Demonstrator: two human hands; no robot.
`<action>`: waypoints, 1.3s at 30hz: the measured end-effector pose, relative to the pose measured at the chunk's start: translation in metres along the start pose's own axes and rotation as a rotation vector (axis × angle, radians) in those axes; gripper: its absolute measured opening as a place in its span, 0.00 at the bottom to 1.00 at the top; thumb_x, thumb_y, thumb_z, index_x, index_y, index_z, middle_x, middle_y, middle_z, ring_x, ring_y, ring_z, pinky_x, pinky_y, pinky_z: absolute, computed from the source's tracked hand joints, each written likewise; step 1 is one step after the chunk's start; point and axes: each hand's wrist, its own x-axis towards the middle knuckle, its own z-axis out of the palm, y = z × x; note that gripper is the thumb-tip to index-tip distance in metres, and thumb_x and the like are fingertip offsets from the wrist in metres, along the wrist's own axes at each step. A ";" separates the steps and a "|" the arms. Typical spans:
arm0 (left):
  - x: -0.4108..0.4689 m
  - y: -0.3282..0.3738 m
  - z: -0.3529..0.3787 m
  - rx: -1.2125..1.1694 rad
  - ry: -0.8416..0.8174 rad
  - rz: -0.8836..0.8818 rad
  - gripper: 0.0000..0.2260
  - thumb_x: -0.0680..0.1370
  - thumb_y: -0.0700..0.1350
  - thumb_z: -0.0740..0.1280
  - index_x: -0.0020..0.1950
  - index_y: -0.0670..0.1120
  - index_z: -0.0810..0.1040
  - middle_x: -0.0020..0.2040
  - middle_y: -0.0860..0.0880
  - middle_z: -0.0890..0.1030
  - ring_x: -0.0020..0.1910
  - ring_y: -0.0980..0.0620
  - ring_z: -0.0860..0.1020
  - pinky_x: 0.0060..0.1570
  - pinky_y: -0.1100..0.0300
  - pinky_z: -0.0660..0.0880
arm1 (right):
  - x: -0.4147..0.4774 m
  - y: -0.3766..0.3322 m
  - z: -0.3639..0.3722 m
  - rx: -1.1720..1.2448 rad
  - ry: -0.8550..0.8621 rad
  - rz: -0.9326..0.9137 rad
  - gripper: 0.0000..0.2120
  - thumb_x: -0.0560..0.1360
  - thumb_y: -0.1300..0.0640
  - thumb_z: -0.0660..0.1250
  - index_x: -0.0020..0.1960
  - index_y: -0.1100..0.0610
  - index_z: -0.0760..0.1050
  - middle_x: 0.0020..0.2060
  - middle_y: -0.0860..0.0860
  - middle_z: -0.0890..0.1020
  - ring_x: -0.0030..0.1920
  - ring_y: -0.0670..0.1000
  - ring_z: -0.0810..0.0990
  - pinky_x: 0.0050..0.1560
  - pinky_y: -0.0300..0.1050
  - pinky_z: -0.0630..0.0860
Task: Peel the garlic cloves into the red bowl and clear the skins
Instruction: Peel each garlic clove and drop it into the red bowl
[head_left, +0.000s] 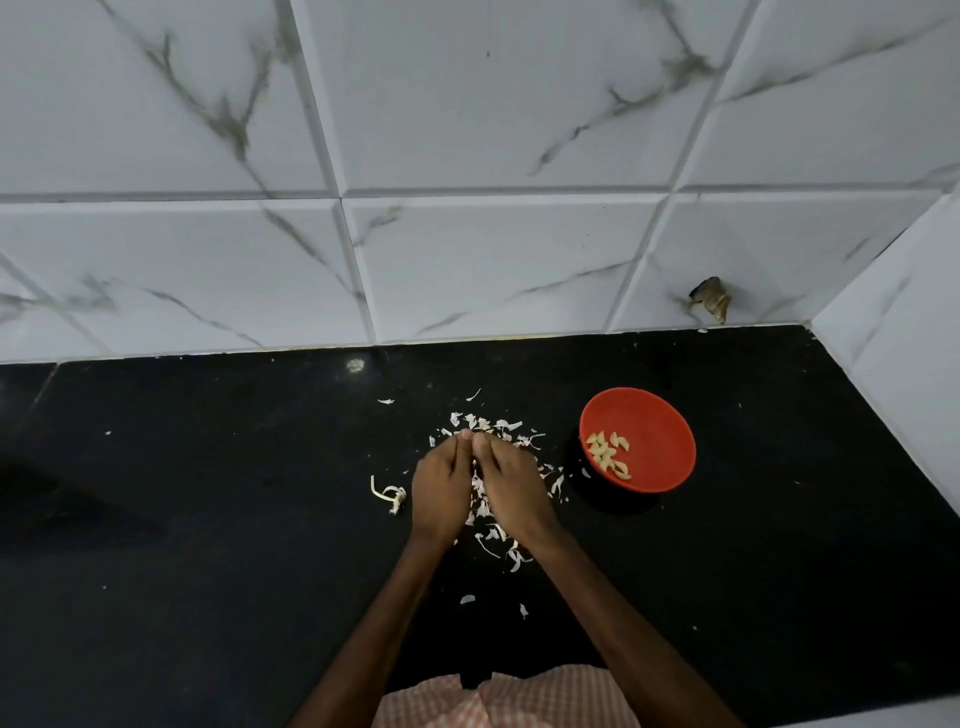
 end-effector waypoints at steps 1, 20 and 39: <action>0.002 0.002 -0.002 -0.105 -0.023 -0.049 0.22 0.87 0.48 0.56 0.42 0.35 0.77 0.34 0.38 0.77 0.33 0.46 0.74 0.36 0.47 0.72 | 0.000 0.000 -0.002 -0.123 -0.012 -0.062 0.18 0.86 0.48 0.53 0.56 0.53 0.80 0.45 0.46 0.84 0.45 0.41 0.80 0.47 0.39 0.75; 0.000 0.013 -0.011 -0.221 -0.099 0.029 0.21 0.86 0.47 0.59 0.37 0.38 0.74 0.31 0.47 0.69 0.33 0.50 0.65 0.33 0.50 0.63 | 0.001 -0.007 -0.030 -0.676 0.082 -0.403 0.11 0.83 0.50 0.61 0.61 0.54 0.76 0.45 0.50 0.84 0.46 0.54 0.83 0.42 0.51 0.78; 0.002 0.007 -0.015 -0.254 -0.201 0.152 0.05 0.83 0.42 0.65 0.58 0.47 0.76 0.51 0.47 0.82 0.50 0.47 0.81 0.53 0.47 0.78 | 0.001 -0.016 -0.027 0.413 -0.133 0.208 0.25 0.84 0.43 0.54 0.35 0.46 0.81 0.25 0.47 0.66 0.24 0.43 0.62 0.24 0.34 0.59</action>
